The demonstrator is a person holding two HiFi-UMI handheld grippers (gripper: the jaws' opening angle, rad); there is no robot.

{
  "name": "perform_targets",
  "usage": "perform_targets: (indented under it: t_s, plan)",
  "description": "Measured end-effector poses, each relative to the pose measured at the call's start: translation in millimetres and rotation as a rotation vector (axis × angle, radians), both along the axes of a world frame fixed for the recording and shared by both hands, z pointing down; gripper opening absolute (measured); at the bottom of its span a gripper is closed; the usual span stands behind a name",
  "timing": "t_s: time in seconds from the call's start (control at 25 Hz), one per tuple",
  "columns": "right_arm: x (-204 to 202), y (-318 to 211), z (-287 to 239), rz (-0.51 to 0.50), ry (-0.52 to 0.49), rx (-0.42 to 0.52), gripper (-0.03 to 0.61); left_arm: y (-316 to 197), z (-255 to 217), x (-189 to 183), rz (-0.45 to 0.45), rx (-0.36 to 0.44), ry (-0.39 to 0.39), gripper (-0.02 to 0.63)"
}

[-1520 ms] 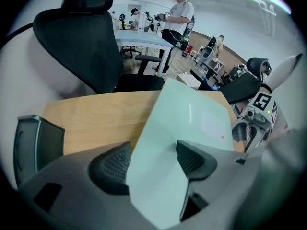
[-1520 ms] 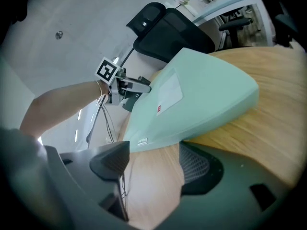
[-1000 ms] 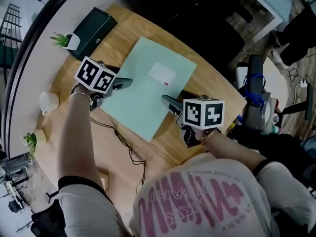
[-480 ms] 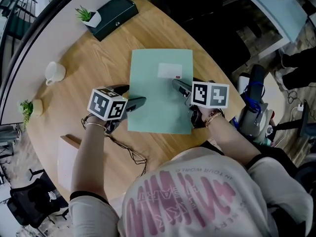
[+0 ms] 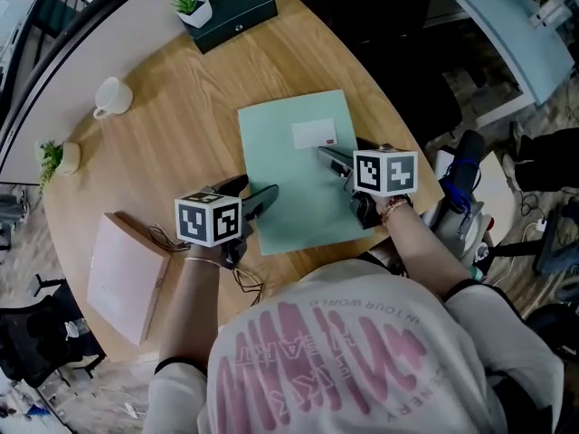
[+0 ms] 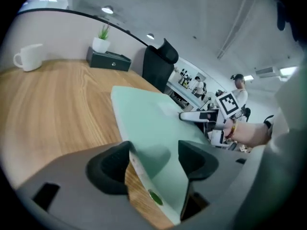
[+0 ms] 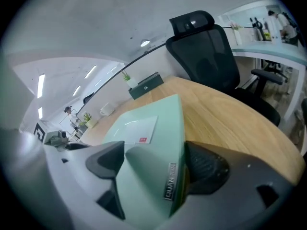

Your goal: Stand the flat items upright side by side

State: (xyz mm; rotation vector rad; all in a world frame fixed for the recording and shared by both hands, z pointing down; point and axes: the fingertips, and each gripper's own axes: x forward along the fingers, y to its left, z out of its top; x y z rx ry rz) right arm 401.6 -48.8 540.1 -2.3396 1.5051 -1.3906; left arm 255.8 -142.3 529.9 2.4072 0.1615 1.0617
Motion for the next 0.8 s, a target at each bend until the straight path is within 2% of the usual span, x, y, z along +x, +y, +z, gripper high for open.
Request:
perform_targets:
  t_s: [0.16,0.4,0.8]
  plan:
    - [-15.7,4.9,4.6,-0.095,-0.02,-0.001,0.397,-3.6,9.5,-6.3,-0.05,0.083,-0.03,0.318]
    - [-19.7,8.2,5.6,-0.091,-0.044,0.004,0.395,-6.5,14.5,-1.9,-0.116,-0.018,-0.03,0.333]
    - [-18.6,10.0,6.7,-0.121,-0.059,-0.019,0.382,-21.7,18.8,20.8,-0.229,-0.065,-0.049,0.348]
